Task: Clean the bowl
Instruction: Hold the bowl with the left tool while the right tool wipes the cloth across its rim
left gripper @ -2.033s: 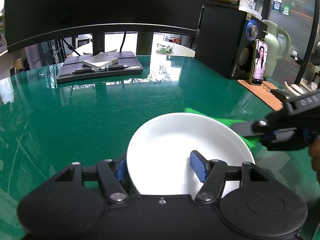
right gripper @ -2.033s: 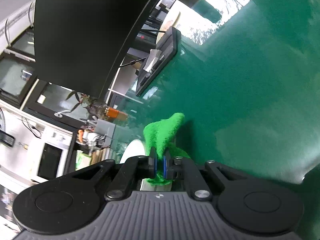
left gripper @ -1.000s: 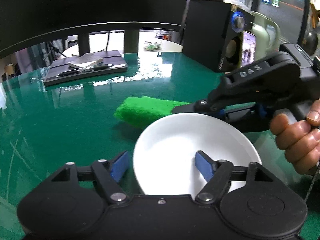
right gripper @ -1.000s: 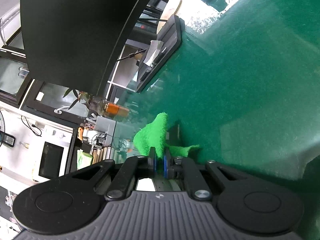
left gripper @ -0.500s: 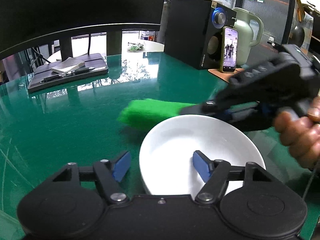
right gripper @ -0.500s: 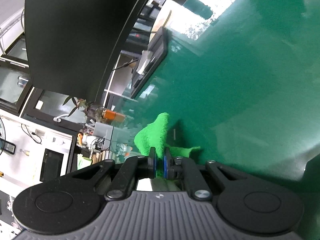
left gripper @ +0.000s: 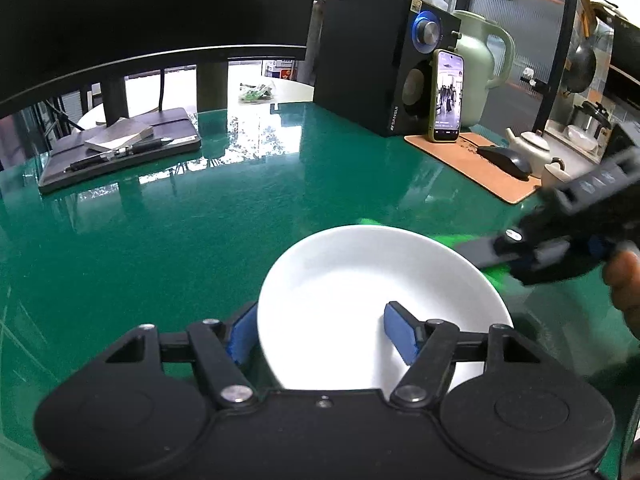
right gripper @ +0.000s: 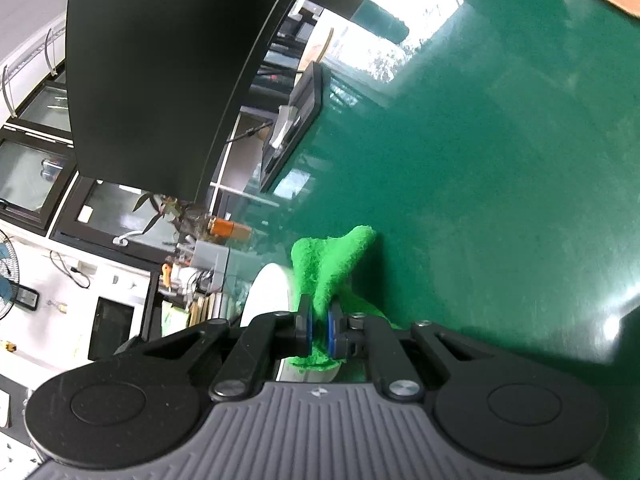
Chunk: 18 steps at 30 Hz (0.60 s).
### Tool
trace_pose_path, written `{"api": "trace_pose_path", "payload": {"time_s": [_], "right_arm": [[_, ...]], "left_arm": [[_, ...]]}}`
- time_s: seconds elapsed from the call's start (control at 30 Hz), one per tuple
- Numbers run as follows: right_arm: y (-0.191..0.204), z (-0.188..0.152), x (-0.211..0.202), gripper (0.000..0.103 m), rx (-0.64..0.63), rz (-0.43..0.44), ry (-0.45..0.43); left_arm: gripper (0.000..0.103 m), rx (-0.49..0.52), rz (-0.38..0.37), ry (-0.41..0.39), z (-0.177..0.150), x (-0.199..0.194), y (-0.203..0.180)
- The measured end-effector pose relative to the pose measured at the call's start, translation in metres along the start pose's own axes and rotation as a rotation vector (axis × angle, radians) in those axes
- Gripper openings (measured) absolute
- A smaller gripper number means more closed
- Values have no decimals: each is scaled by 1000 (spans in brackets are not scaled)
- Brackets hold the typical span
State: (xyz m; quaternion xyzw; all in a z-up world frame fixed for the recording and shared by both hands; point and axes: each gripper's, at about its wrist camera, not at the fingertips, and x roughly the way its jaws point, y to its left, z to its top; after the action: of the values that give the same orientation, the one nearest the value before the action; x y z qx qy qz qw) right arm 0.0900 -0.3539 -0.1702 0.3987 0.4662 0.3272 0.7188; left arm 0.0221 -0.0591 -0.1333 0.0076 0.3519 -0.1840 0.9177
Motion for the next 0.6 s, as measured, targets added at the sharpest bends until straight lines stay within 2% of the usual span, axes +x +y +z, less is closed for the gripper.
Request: {"api": "trace_pose_path", "payload": {"time_s": [0.1,0.17,0.27,0.33,0.37,0.4,0.53,0.6], "right_arm": [[4,13,18,8,-25,-4,4],[14,13,21,8,-109,-60,-20],[27,6,13,8,-256,-187,-61],[38,-2,7,9,-388,-309,-92],[41,-5,4,11,-426,-339,-95],[42,-6,2,13,-439,-346,-97],[46,-6,-7,33,-498,-368,-139],[47,-3,-8,34,-511,-356,-147]], "left_arm": [[64,-5,43,1,-3,-8,-3],[64,-29,69,-5,-8,-17,-1],[64,-73,75,-4,-13,-24,5],[64,-73,107,-8,-13,-27,7],[64,-68,122,-11,-12,-27,7],[64,-64,137,-13,-11,-27,8],[65,-94,168,-23,-4,-27,22],[67,-95,163,-35,-2,-32,23]]}}
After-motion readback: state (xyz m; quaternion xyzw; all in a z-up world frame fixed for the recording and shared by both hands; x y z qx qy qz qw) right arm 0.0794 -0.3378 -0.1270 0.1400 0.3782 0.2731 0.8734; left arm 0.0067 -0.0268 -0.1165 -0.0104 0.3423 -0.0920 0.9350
